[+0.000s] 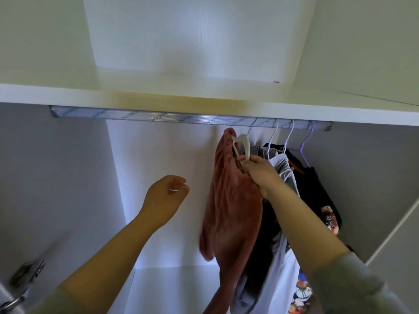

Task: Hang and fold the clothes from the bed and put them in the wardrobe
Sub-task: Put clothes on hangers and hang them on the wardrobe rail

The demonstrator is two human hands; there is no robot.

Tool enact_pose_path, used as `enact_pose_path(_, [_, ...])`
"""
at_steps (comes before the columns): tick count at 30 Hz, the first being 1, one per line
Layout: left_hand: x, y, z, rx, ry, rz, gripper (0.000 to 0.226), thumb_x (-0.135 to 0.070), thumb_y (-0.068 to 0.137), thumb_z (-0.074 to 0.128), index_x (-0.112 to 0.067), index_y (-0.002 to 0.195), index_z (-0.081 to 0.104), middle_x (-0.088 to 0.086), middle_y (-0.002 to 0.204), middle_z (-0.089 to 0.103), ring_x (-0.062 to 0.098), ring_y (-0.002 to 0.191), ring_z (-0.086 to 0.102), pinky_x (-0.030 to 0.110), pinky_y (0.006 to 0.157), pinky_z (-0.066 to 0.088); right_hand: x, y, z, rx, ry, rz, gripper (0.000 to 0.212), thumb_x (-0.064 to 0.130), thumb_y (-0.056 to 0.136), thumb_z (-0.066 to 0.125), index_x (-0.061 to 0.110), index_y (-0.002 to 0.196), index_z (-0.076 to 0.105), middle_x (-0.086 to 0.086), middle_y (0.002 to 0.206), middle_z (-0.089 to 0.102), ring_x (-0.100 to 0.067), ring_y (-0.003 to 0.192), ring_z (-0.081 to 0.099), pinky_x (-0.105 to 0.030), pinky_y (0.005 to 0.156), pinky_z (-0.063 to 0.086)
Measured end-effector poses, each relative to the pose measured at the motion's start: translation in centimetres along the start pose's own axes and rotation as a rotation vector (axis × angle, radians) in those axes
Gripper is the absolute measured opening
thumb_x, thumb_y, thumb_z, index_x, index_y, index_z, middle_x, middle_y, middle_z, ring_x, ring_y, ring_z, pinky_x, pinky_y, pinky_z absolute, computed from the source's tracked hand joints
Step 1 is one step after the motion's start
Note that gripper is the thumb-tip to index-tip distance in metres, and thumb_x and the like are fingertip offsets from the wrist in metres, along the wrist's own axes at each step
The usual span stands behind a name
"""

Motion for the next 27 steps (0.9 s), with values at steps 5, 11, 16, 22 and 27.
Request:
enact_pose_path(5, [0.3, -0.5, 0.6, 0.001, 0.012, -0.012, 0.017, -0.027, 0.093, 0.062, -0.027, 0.11, 0.062, -0.009, 0.103, 0.067, 0.011, 0.097, 0.064, 0.023, 0.081, 0.05, 0.0, 3.0, -0.3, -0.031, -0.025, 0.006, 0.019, 0.007, 0.099, 0.048, 0.009, 0.103, 0.066, -0.014, 0.095, 0.066, -0.028, 0.089, 0.06, -0.043, 0.094, 0.05])
enact_pose_path(11, [0.3, -0.6, 0.4, -0.031, 0.037, -0.041, 0.017, -0.026, 0.093, 0.061, -0.025, 0.11, 0.064, -0.011, 0.101, 0.066, 0.009, 0.093, 0.062, 0.02, 0.076, 0.046, -1.3, 4.7, -0.8, -0.06, -0.048, 0.042, 0.02, 0.009, 0.099, 0.049, 0.007, 0.11, 0.066, -0.017, 0.099, 0.064, -0.029, 0.093, 0.059, -0.046, 0.098, 0.051])
enact_pose_path(16, [0.2, -0.7, 0.4, -0.044, 0.061, -0.04, 0.015, -0.026, 0.093, 0.061, -0.026, 0.108, 0.063, -0.015, 0.098, 0.064, 0.004, 0.088, 0.061, 0.011, 0.068, 0.042, -2.5, 5.3, -1.4, -0.087, -0.075, 0.069, 0.02, 0.008, 0.098, 0.048, 0.005, 0.105, 0.067, -0.015, 0.093, 0.064, -0.028, 0.092, 0.059, -0.044, 0.096, 0.05])
enact_pose_path(22, [0.4, -1.0, 0.5, -0.04, 0.058, -0.054, 0.016, -0.027, 0.093, 0.061, -0.027, 0.109, 0.062, -0.019, 0.096, 0.063, -0.001, 0.085, 0.059, 0.008, 0.065, 0.039, -3.0, 6.2, -2.3, -0.116, -0.12, 0.081, 0.025, 0.014, 0.099, 0.052, 0.001, 0.115, 0.067, -0.02, 0.104, 0.067, -0.033, 0.099, 0.063, -0.048, 0.098, 0.05])
enact_pose_path(27, [0.7, -0.2, 0.3, -0.035, 0.049, -0.069, 0.015, -0.026, 0.093, 0.062, -0.026, 0.108, 0.063, -0.019, 0.096, 0.064, 0.0, 0.086, 0.06, 0.009, 0.065, 0.04, -3.0, 7.4, -2.1, -0.136, -0.186, 0.067, 0.026, 0.015, 0.1, 0.052, 0.002, 0.116, 0.067, -0.022, 0.11, 0.067, -0.036, 0.104, 0.062, -0.049, 0.098, 0.05])
Point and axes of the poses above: each hand's wrist, its own y-axis towards the middle knuckle, its own z-axis out of the palm, x = y × z, the point moved 1 cm from there along y, towards the middle knuckle
